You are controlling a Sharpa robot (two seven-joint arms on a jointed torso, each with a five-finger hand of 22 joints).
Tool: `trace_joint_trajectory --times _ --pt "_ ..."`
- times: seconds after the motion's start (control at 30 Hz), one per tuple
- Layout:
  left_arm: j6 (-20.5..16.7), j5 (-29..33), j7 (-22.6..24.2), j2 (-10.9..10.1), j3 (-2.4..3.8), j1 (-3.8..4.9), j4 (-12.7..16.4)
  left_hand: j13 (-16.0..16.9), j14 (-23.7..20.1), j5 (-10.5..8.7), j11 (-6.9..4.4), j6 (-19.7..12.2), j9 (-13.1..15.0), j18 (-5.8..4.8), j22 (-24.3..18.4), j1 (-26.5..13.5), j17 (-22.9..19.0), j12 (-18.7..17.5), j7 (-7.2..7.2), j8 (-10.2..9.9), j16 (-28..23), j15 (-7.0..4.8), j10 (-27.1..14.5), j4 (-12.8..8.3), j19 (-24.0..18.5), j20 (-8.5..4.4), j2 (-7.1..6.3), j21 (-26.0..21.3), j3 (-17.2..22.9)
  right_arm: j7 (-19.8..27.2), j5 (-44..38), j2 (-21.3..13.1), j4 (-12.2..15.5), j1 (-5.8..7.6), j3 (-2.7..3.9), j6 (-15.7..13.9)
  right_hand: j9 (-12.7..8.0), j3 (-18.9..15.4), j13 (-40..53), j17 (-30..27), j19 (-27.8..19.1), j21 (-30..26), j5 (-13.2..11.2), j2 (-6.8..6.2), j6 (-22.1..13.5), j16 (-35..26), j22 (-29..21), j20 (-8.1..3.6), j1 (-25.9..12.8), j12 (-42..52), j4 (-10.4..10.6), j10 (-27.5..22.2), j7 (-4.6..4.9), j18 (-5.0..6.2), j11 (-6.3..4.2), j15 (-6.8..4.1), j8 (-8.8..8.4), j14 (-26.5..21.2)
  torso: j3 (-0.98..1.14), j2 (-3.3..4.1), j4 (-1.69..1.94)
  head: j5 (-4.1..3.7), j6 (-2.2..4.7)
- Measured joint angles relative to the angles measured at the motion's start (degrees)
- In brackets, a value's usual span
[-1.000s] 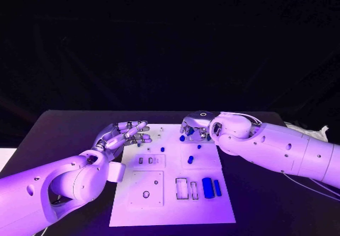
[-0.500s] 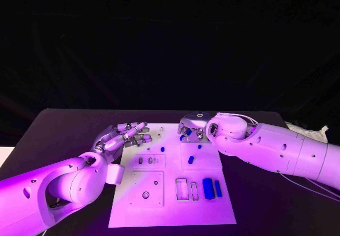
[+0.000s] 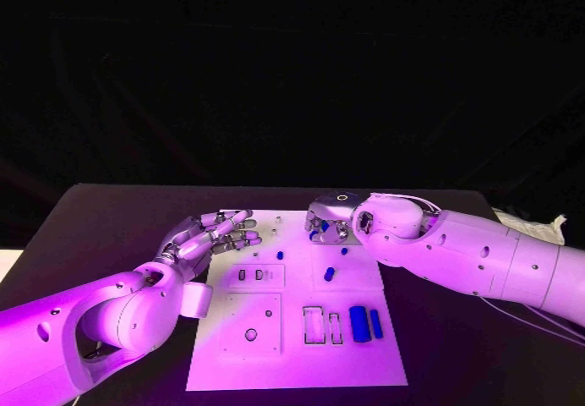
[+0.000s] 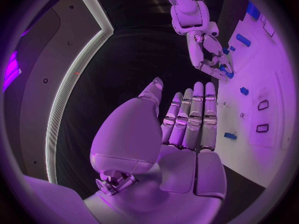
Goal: Assemble the parts on the task board
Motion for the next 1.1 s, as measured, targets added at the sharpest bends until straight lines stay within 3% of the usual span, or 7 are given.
trace_joint_trajectory --times 0.53,0.9,1.1 --pt "0.2 0.3 -0.3 0.0 0.0 0.0 -0.5 0.0 0.0 0.0 0.2 0.0 0.0 0.0 -0.1 0.2 -0.1 0.0 0.0 0.0 0.0 0.0 -0.2 -0.2 0.0 0.0 0.23 0.0 0.2 0.0 -2.4 -0.4 0.3 0.0 0.03 -0.9 0.0 0.8 0.0 0.8 -0.4 0.7 0.0 -0.44 0.2 0.8 0.5 0.0 0.0 0.0 0.4 0.0 -0.18 0.0 -0.02 0.0 0.0 0.0 -0.17 0.39 0.31 -0.37 0.16" --pt "0.3 0.4 -0.3 -0.2 0.0 0.0 -0.8 0.0 0.0 0.0 0.2 0.0 0.0 0.0 -0.1 0.2 -0.1 0.0 0.0 0.0 0.0 0.0 -0.2 -0.2 0.0 0.0 0.23 0.0 0.2 -0.1 -2.7 0.2 -0.3 -0.1 0.1 -2.0 0.5 4.5 0.0 6.1 -0.6 3.2 -0.8 -1.33 3.1 6.0 1.9 -0.21 0.9 0.4 0.5 3.2 -0.41 0.0 -0.33 -0.83 0.67 0.0 -0.26 0.58 0.49 -0.58 0.28" --pt "0.3 0.4 -0.4 -0.4 0.0 0.0 -0.8 0.0 0.0 0.0 0.2 0.0 0.0 0.0 -0.1 0.2 -0.1 0.0 0.0 0.0 0.0 0.0 -0.2 -0.2 0.0 0.0 0.23 0.0 0.2 -0.6 -2.7 0.3 0.3 -0.33 -0.02 -3.8 0.8 6.0 0.1 8.7 -0.6 5.8 -1.2 -0.87 4.1 8.5 4.5 -0.22 1.7 0.3 0.5 3.8 -0.6 0.0 0.09 -1.24 0.69 0.0 -0.35 0.6 0.64 -0.55 0.38"
